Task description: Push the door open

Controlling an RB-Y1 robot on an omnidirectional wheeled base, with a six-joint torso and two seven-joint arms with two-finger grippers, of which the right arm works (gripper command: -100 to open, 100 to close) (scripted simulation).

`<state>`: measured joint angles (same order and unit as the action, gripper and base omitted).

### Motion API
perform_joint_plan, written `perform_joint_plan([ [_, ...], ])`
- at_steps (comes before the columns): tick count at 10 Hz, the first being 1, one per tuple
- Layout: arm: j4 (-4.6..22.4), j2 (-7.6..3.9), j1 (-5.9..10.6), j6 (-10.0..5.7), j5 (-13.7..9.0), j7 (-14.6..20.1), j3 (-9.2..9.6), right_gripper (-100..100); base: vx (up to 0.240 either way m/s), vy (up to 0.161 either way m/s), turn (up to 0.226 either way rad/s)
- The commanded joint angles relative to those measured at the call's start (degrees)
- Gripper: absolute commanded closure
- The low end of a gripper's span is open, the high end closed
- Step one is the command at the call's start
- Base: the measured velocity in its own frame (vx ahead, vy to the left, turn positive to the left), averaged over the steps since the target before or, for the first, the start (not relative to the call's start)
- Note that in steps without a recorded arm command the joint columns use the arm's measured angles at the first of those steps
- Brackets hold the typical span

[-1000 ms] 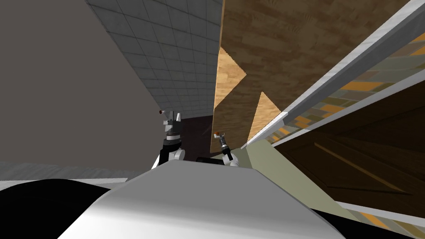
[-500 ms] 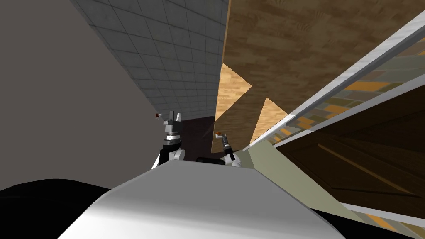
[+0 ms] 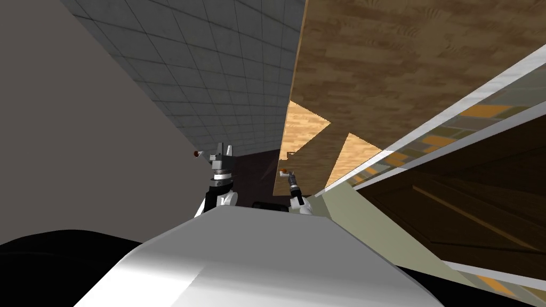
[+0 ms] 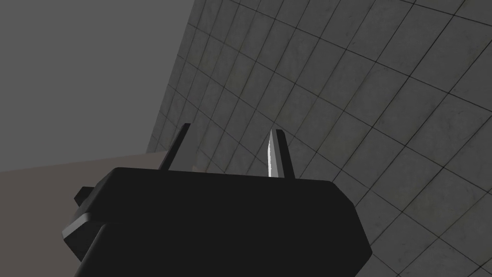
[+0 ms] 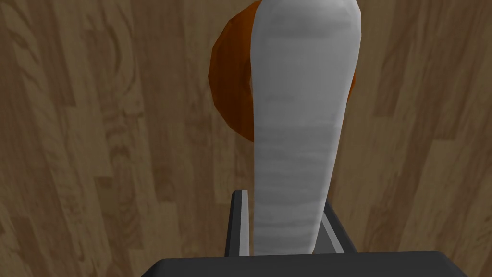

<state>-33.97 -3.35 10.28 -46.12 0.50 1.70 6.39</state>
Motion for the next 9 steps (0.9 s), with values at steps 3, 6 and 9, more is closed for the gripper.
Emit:
perform_joint_plan([
  [3,-1.13,-0.56,-0.51,0.35,-1.26,-0.92,-2.53,100,0.146,0.132,-0.073],
  [6,-1.11,-0.22,-0.46,0.42,-2.51,-1.69,-4.88,100,0.151,0.131,-0.08],
  [9,-1.09,0.35,-0.42,0.47,-3.39,-2.23,-6.52,100,0.141,0.123,-0.074],
])
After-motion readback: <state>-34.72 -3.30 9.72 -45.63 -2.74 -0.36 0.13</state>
